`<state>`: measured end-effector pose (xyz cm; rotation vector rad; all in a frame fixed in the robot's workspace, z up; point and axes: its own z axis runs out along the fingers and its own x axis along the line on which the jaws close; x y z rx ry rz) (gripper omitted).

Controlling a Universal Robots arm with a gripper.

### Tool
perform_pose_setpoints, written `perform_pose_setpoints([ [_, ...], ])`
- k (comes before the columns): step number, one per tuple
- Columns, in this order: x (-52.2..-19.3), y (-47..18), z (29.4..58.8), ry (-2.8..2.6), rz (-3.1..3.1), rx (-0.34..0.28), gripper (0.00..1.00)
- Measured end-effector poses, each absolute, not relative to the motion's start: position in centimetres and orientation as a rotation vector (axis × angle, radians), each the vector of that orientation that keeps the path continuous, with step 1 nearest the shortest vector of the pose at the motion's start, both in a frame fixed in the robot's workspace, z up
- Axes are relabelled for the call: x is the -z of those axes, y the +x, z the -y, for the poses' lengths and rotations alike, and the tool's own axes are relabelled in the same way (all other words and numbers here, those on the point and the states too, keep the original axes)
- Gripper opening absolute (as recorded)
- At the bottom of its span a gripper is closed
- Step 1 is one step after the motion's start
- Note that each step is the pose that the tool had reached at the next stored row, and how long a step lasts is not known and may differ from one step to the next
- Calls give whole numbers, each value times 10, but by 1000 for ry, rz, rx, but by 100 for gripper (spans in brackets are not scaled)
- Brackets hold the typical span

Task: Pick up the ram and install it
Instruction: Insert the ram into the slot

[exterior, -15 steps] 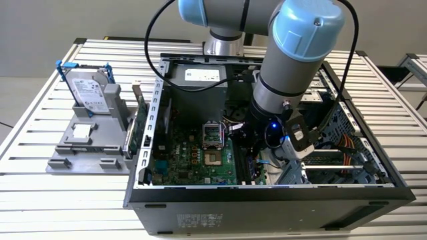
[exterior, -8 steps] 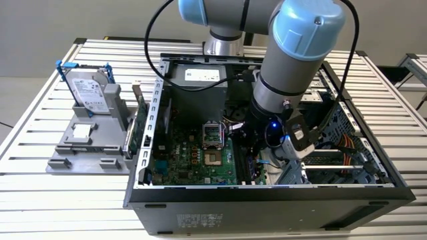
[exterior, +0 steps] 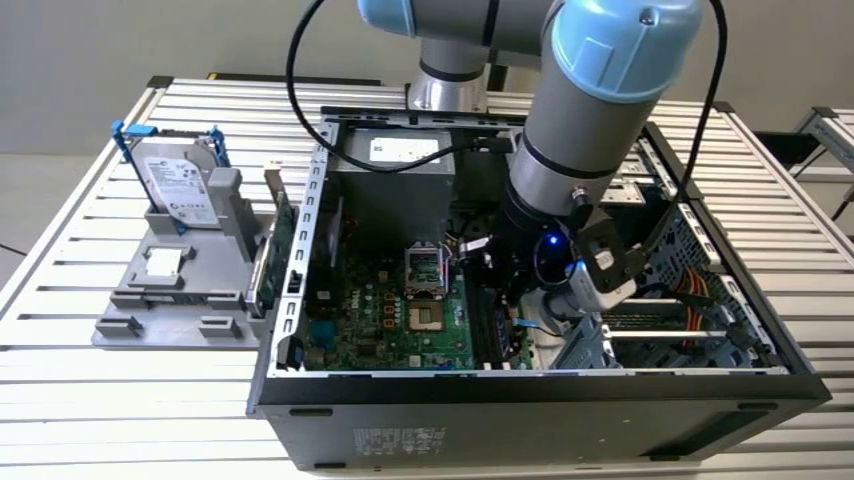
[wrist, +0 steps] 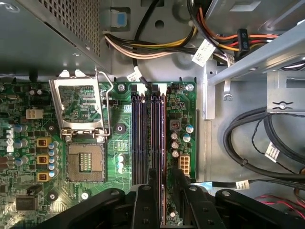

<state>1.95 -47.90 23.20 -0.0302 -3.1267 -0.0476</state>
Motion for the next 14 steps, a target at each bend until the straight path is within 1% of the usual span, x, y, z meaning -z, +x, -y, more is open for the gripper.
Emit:
perform_pose_setpoints([
  [10, -248, 19, 479, -30, 3127, 47, 100],
  [13, -249, 19, 479, -30, 3127, 47, 100],
  [14, -249, 20, 479, -30, 3127, 47, 0],
])
